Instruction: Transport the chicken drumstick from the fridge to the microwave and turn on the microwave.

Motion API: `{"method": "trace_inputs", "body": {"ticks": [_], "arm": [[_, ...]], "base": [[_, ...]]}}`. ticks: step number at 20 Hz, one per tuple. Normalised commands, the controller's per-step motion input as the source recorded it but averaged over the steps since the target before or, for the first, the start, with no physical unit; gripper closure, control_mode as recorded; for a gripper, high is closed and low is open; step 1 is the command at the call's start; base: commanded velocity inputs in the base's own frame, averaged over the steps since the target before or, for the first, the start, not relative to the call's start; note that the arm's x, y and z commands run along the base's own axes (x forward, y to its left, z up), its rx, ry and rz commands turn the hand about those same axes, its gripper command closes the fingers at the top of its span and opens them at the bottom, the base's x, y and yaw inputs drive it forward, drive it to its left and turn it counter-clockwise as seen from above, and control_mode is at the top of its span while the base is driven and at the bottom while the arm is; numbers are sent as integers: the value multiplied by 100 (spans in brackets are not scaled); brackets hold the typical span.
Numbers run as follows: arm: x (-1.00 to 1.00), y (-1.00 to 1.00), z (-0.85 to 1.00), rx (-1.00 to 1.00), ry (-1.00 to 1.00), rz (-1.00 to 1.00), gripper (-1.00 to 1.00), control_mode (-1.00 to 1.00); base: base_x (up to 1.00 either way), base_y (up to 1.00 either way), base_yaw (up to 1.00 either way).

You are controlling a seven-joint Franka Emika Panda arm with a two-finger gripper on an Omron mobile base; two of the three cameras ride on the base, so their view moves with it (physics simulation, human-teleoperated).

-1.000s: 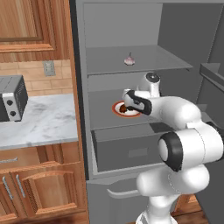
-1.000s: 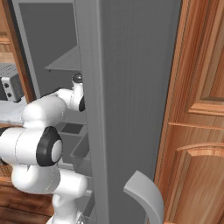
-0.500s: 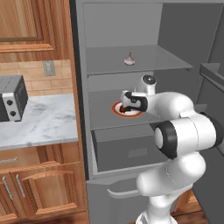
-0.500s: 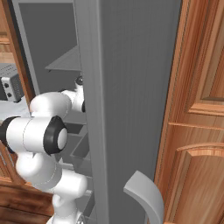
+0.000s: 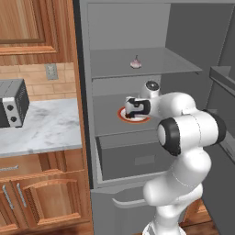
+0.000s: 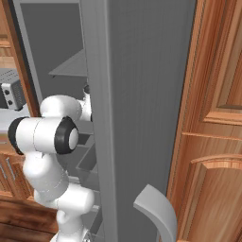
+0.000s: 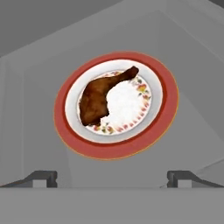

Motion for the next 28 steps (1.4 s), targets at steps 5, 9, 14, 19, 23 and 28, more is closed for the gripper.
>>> {"method": "trace_inputs", "body": {"ticks": [5,9,14,19,23,28], "arm": [[32,6,-15,0,5,-1,-100,-100],[35,0,-16,0,3,-1,-100,-100],[34,0,-21,0,0,-1,-100,-100],[33,1,-22,0,0,-1,-100,-100],[33,1,-20,0,0,-2,-100,-100],[30,1,-18,0,1,-1,-100,-100]], "base": [[0,0,0],[0,0,0],[0,0,0],[0,0,0],[0,0,0],[0,0,0]]}}
